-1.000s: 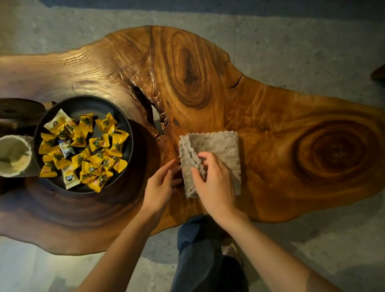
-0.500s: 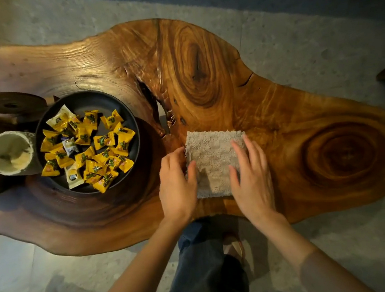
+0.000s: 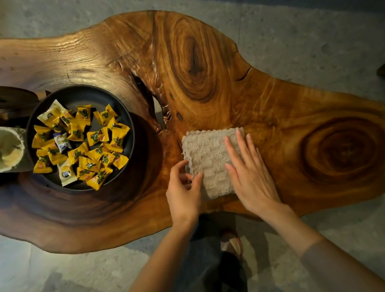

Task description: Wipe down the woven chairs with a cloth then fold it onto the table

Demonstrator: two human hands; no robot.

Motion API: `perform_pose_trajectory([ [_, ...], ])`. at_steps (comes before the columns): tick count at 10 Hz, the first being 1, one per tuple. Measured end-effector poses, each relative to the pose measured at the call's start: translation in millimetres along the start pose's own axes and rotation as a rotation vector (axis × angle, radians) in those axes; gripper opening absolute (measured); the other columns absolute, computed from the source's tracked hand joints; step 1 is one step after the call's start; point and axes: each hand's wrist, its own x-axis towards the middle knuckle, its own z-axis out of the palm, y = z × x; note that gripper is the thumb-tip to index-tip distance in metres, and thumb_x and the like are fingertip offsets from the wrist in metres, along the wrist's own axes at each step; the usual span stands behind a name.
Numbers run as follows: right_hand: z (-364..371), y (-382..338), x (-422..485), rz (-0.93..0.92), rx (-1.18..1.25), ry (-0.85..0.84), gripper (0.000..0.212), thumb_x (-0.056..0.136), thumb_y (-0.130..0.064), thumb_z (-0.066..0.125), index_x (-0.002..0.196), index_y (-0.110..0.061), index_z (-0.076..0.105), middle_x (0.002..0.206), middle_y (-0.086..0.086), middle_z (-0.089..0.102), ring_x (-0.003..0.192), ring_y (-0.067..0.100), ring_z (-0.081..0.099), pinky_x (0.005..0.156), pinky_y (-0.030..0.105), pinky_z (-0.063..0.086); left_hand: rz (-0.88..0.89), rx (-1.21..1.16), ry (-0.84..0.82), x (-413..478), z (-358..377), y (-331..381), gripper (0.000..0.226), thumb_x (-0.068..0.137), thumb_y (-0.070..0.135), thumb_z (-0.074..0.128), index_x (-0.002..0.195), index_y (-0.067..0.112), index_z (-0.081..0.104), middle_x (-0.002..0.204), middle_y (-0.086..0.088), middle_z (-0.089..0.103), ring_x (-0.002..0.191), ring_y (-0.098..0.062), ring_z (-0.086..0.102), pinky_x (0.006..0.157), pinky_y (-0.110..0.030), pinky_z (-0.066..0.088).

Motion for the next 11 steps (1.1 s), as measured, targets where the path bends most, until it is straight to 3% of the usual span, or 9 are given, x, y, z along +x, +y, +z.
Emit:
perform_pose_trajectory([
  [2, 9, 9, 5, -0.044, -0.159, -0.056, 0.060, 0.100, -0.041, 0.016, 0.151, -0.025, -0.012, 0.157, 0.006, -0.021, 0.145, 0.022, -0.020, 0.120, 0.044, 0.002, 0.034, 0.120, 0.068, 3, -2, -9, 0.054, 0.088, 0.018, 0.065, 0.136, 0.016, 0.042, 0.096, 0.004, 0.054, 0.081, -0.006, 0.056, 0.068, -0.017, 0.048],
  [3, 8, 5, 3, -0.041, -0.156, 0.039, 0.058, 0.102, -0.037, 0.020, 0.153, -0.019, -0.002, 0.159, 0.009, -0.010, 0.147, 0.025, -0.010, 0.119, 0.045, 0.005, 0.399, 0.447, 0.158, 0, -6, -4, 0.052, 0.089, 0.016, 0.062, 0.137, 0.012, 0.042, 0.124, -0.006, 0.048, 0.110, -0.016, 0.047, 0.087, -0.026, 0.043],
  [4, 12, 2, 4, -0.064, -0.150, 0.061, 0.058, 0.101, -0.034, 0.020, 0.153, -0.017, 0.003, 0.160, 0.008, -0.003, 0.147, 0.026, -0.005, 0.119, 0.047, 0.009, 0.716, 0.791, 0.028, 3, 0, -4, 0.058, 0.088, 0.011, 0.055, 0.143, 0.007, 0.036, 0.146, -0.013, 0.039, 0.136, -0.029, 0.034, 0.111, -0.048, 0.030],
  [5, 23, 6, 7, -0.058, -0.159, 0.011, 0.057, 0.101, -0.034, 0.017, 0.152, -0.021, -0.003, 0.159, 0.005, -0.008, 0.147, 0.025, -0.010, 0.119, 0.048, 0.010, 0.676, 1.050, -0.108, 14, 11, -11, 0.058, 0.098, 0.031, 0.030, 0.151, 0.013, 0.013, 0.158, -0.006, 0.012, 0.145, -0.027, 0.006, 0.114, -0.055, -0.002],
  [6, 31, 12, 10, -0.055, -0.171, 0.016, 0.056, 0.101, -0.038, 0.012, 0.151, -0.020, -0.004, 0.159, 0.006, -0.009, 0.147, 0.025, -0.009, 0.119, 0.046, 0.007, 0.642, 1.176, -0.129, 29, 13, -27, 0.058, 0.099, 0.042, 0.012, 0.151, 0.016, 0.005, 0.158, -0.004, 0.003, 0.145, -0.024, -0.001, 0.115, -0.052, -0.003],
  [8, 33, 15, 12, -0.084, -0.183, 0.015, 0.057, 0.100, -0.038, 0.015, 0.152, -0.021, -0.002, 0.160, 0.007, -0.007, 0.147, 0.024, -0.006, 0.119, 0.046, 0.004, 0.651, 1.240, -0.148, 36, 13, -34, 0.060, 0.099, 0.046, 0.013, 0.151, 0.017, 0.006, 0.158, -0.004, 0.005, 0.146, -0.023, 0.003, 0.114, -0.056, -0.001],
  [9, 21, 12, 11, -0.079, -0.191, -0.062, 0.059, 0.102, -0.039, 0.019, 0.151, -0.025, -0.011, 0.158, 0.004, -0.017, 0.146, 0.021, -0.015, 0.120, 0.045, 0.003, 0.590, 1.284, -0.189, 29, 9, -22, 0.059, 0.097, 0.047, 0.001, 0.149, 0.021, -0.010, 0.158, 0.001, -0.010, 0.144, -0.020, -0.013, 0.110, -0.057, -0.016],
  [10, -2, 6, 8, -0.083, -0.094, -0.071, 0.058, 0.102, -0.034, 0.027, 0.152, -0.027, -0.003, 0.160, -0.002, -0.010, 0.146, 0.016, -0.011, 0.120, 0.042, 0.007, 0.541, 1.228, -0.228, 21, -3, -3, 0.058, 0.099, 0.043, 0.008, 0.148, 0.025, -0.016, 0.158, 0.002, -0.015, 0.140, -0.018, -0.025, 0.108, -0.053, -0.023],
  [11, -34, -5, -8, -0.100, -0.019, -0.027, 0.054, 0.103, -0.033, 0.029, 0.152, -0.025, 0.008, 0.160, -0.004, 0.004, 0.147, 0.012, -0.001, 0.120, 0.040, 0.012, 0.512, 1.155, -0.230, 0, -24, 20, 0.062, 0.101, 0.038, 0.023, 0.150, 0.026, -0.013, 0.158, 0.002, -0.016, 0.142, -0.018, -0.021, 0.109, -0.049, -0.019],
])
